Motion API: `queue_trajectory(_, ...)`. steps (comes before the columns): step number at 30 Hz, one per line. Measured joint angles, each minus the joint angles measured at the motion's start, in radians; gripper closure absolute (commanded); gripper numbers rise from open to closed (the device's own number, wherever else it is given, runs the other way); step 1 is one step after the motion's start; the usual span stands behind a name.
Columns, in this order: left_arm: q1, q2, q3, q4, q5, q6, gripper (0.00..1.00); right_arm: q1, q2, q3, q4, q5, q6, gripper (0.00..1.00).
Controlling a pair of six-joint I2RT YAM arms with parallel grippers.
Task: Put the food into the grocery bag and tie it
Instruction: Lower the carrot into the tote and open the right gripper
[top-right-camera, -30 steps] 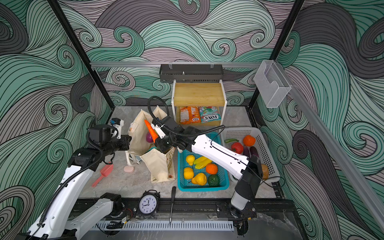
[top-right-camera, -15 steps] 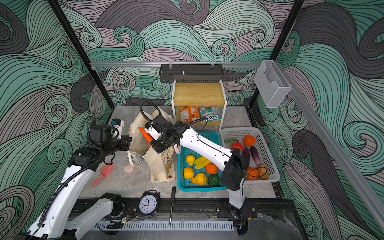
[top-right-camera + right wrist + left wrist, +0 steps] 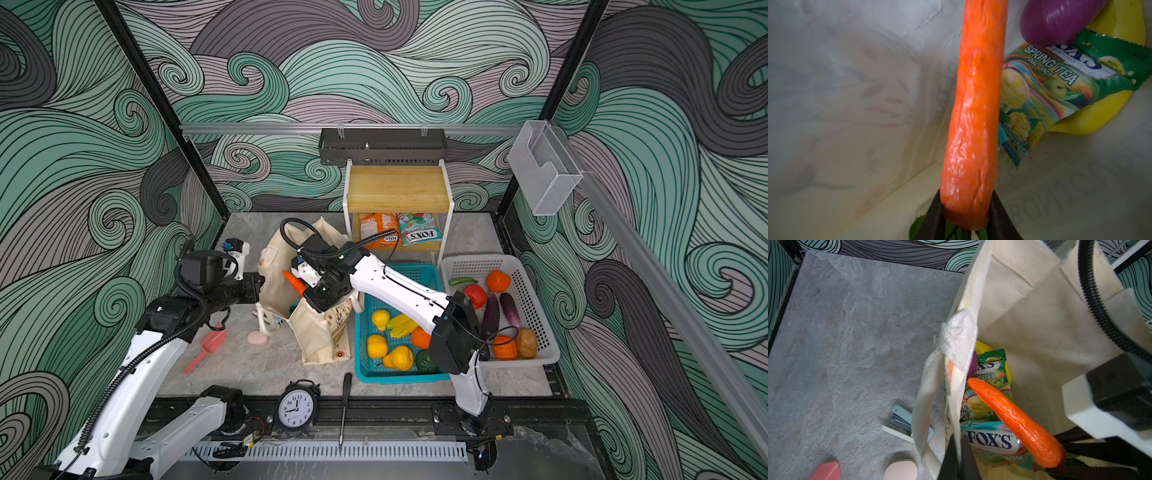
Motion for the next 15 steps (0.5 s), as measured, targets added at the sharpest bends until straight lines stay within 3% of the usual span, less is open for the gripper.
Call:
queue_trajectory(7,0.0,0.0,0.0,-0.002,0.0,0.0,1.0,-0.008,0.044,0.044,-0.023,-0.009,-0.003,0.75)
queue_trajectory(15,0.0,0.0,0.0,-0.003,0.0,0.0,1.0,-0.029,0.101,0.074,-0.029,-0.044,0.011,0.59)
